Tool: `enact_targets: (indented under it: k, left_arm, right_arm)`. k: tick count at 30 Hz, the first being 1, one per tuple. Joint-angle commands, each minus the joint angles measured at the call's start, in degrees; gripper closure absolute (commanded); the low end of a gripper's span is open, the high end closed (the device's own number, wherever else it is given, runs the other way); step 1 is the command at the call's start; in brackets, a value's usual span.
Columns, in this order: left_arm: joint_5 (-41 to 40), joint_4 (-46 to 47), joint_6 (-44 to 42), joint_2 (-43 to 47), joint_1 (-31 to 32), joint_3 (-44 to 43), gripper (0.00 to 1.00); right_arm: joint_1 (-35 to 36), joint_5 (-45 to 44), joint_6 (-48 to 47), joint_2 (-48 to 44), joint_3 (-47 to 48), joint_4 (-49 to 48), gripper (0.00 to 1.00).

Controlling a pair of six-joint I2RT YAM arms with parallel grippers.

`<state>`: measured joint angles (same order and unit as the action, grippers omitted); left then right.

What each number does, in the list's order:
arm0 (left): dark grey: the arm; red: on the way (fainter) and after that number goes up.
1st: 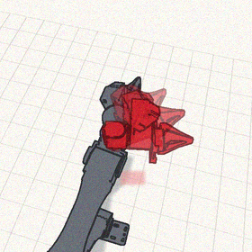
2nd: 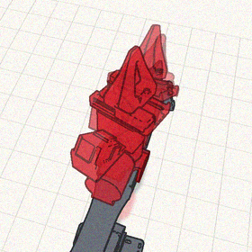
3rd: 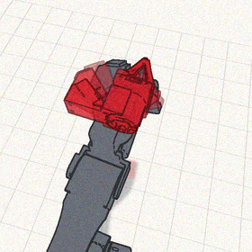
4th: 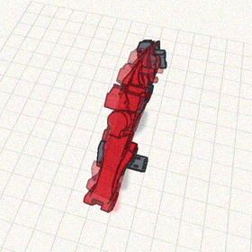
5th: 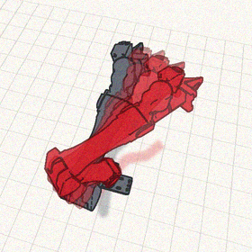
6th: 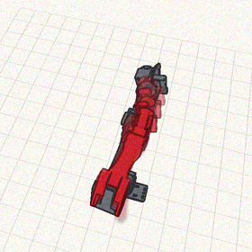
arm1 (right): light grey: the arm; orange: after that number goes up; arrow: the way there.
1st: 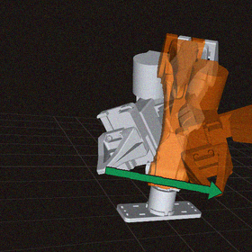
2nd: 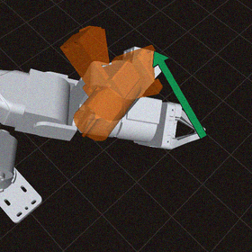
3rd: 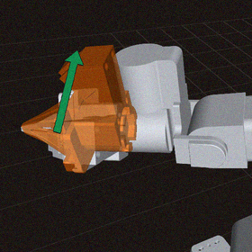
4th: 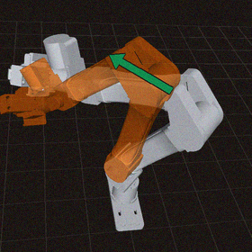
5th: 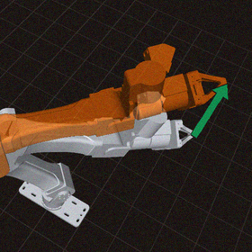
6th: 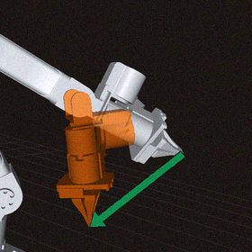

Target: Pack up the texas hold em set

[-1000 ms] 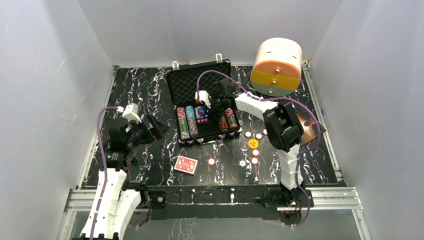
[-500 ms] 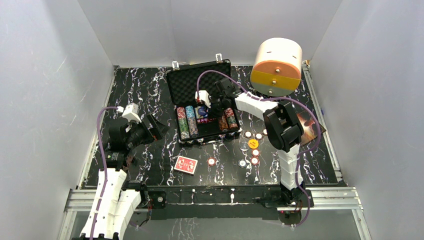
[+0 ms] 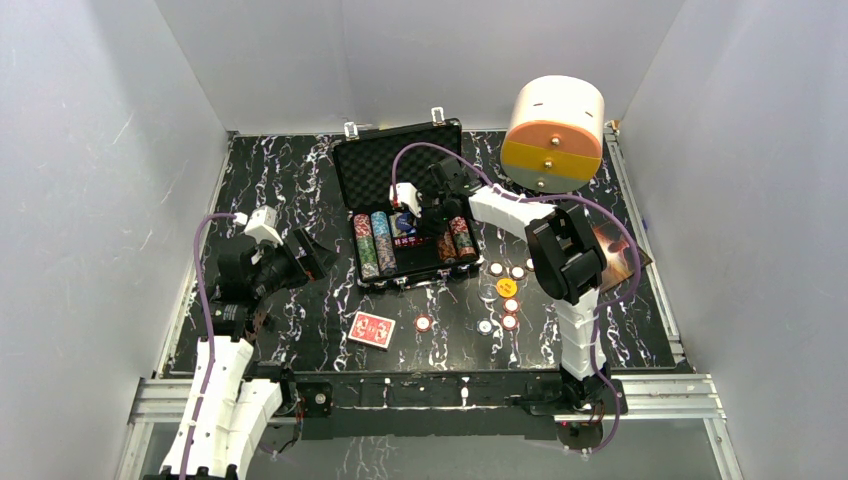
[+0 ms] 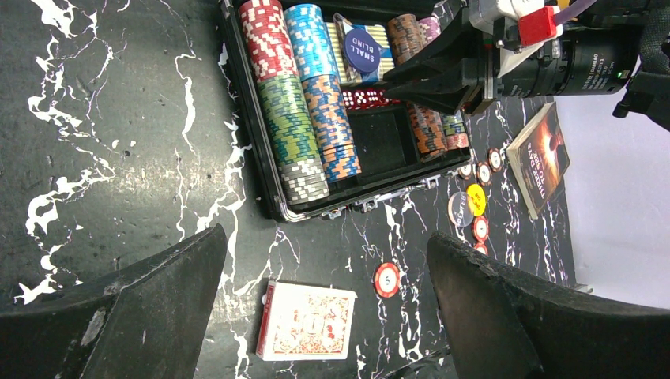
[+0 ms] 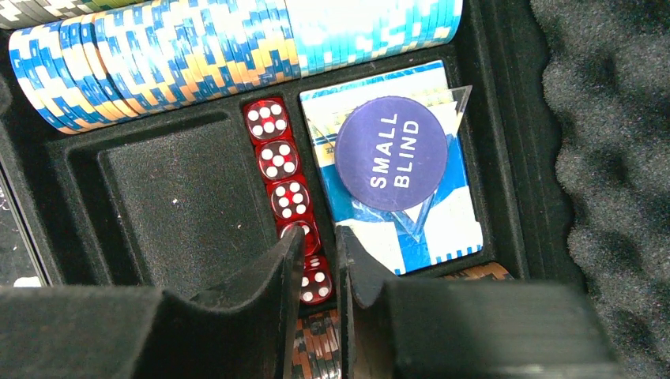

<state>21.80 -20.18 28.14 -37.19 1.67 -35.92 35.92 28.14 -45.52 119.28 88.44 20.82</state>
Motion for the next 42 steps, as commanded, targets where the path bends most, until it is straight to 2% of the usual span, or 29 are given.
enact_targets:
  k: [1, 9, 18, 21, 24, 30, 33, 36, 42]
  left_arm:
    - [0.26, -0.38, -0.39, 0.01, -0.21, -1.19, 0.02]
    - [0.25, -0.38, -0.37, -0.14, -0.27, -1.17, 0.02]
    - [-0.25, -0.96, -0.45, -0.33, -0.26, -1.58, 0.02]
    - [-3.28, -1.87, -0.37, 0.82, -0.27, -1.93, 0.02]
    - [-9.55, -4.17, -0.09, 2.26, -0.25, -4.25, 0.02]
    - [-17.36, -11.17, -2.66, 0.68, -0.24, -21.20, 0.02]
    - [-20.00, -15.71, -3.07, -1.72, -0.26, -27.78, 0.02]
    - [-21.86, -19.50, -0.72, -3.08, -0.27, -30.76, 0.01]
    - [-28.11, -26.31, 3.20, -3.79, -0.26, -34.78, 0.02]
  right_arm:
    - [0.45, 0.37, -0.19, -0.49, 1.21, 0.31, 0.69]
    - [0.34, 0.51, 8.13, -2.78, 3.42, -4.19, 0.65]
    - [0.40, 1.43, 23.09, -13.28, -2.81, -10.69, 0.57]
    - [0.62, 5.10, 26.40, -15.86, -5.22, -9.79, 0.43]
    - [1.50, 11.96, 27.00, -15.84, -2.95, -1.43, 0.31]
    - [8.05, 4.65, 36.45, -13.31, 3.54, 5.32, 0.26]
    - [12.77, 1.69, 36.44, -12.29, 3.16, 7.31, 0.19]
    - [18.96, -5.33, 37.03, -13.06, 0.09, 4.91, 0.09]
    - [28.63, -16.79, 42.43, -11.36, -3.35, 3.30, 0.04]
